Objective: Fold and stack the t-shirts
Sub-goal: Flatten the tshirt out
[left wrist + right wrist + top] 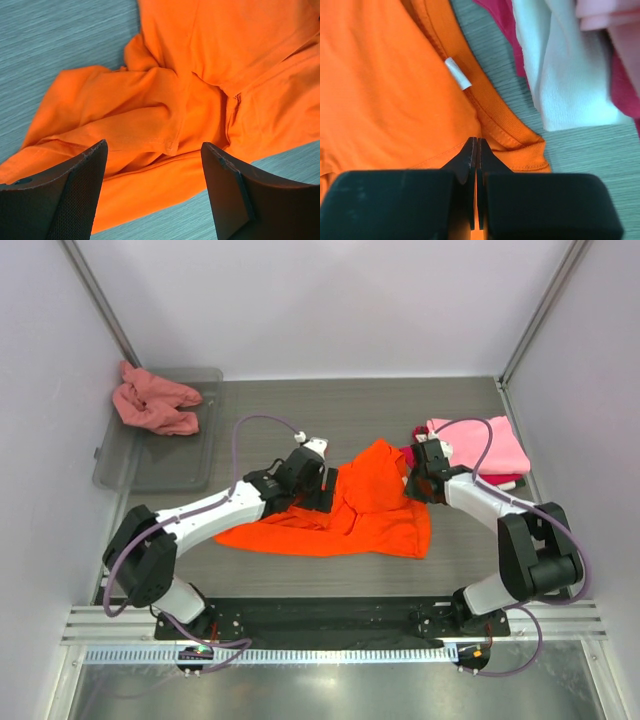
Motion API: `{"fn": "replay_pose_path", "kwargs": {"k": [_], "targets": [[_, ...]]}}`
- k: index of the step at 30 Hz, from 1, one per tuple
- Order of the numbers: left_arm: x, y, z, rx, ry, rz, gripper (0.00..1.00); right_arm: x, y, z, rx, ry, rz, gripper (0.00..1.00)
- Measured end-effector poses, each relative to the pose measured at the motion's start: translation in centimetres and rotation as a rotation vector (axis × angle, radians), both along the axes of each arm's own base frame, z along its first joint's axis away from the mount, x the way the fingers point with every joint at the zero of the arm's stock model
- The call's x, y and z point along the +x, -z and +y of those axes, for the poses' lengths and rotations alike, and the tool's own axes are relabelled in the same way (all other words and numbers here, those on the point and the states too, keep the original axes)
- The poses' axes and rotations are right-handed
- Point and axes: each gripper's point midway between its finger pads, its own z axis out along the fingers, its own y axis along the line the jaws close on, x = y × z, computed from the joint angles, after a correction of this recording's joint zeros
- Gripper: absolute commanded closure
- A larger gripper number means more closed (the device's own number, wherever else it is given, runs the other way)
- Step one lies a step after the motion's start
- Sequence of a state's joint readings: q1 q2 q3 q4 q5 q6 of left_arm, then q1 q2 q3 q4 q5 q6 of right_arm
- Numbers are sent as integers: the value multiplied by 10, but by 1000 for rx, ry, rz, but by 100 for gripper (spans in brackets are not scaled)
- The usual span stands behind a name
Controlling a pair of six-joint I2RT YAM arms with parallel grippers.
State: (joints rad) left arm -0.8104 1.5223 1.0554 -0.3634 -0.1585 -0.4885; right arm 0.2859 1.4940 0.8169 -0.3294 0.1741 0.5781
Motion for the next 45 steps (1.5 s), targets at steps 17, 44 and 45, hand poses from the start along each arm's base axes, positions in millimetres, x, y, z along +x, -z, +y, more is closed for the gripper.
{"fn": "replay_pose_path", "kwargs": {"k": [17, 44, 45], "targets": [[-15, 48, -47, 189, 153, 62, 41, -11, 4, -2, 9, -5, 7, 99], [-28, 65, -27, 285, 154, 113, 100, -12, 16, 5, 37, -20, 23, 74], [-28, 65, -27, 285, 154, 113, 100, -12, 17, 5, 40, -22, 25, 79]]}}
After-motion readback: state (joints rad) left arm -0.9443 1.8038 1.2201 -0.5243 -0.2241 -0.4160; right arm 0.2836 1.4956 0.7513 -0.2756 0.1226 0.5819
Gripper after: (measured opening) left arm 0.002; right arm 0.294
